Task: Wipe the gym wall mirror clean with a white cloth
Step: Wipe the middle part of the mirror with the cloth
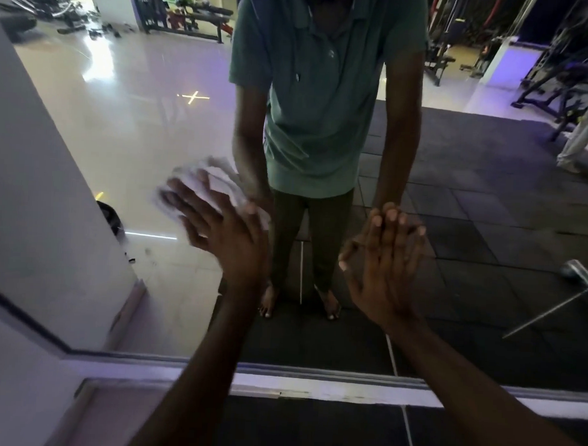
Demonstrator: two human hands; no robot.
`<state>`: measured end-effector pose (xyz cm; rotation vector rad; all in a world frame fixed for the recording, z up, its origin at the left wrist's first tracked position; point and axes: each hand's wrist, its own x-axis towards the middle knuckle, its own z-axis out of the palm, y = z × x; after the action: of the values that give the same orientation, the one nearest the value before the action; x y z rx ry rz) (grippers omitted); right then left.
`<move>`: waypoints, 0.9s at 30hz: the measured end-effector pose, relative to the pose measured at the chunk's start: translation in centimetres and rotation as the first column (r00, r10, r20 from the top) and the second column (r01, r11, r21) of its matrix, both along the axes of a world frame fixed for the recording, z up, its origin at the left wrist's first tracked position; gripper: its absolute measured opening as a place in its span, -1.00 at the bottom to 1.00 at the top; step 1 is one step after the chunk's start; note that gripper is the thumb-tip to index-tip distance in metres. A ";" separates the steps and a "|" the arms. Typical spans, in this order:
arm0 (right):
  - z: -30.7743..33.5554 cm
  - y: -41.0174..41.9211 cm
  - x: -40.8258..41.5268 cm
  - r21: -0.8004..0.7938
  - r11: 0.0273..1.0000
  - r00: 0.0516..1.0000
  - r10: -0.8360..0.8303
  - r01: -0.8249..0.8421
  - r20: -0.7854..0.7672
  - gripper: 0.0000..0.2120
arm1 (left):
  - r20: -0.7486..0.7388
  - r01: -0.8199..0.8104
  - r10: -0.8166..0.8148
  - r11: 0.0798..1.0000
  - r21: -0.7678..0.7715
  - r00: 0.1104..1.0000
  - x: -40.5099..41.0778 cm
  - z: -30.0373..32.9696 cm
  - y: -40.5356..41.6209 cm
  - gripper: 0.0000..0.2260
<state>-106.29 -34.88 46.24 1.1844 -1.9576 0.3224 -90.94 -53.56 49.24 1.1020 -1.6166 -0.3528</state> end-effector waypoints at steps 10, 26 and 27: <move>-0.5 7.3 -6.3 -0.048 0.992 0.990 -0.112 0.117 0.090 0.02 | 0.188 0.077 -0.044 0.982 -0.173 0.981 -1.6 -1.9 1.6 -0.40; -1.2 8.9 -10.1 0.023 0.998 0.996 0.055 -0.054 -0.071 0.02 | -0.009 -0.070 0.071 0.995 0.072 0.997 -10.0 -2.7 9.2 -0.20; -1.4 8.7 -10.0 0.007 0.999 0.997 0.053 -0.052 -0.063 0.04 | 0.013 -0.037 0.036 0.995 0.089 0.999 -11.4 -2.3 10.6 -0.14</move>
<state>-116.26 -26.15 44.87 1.2364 -1.8763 0.3033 -102.31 -42.95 46.97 1.2014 -1.6018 -0.3990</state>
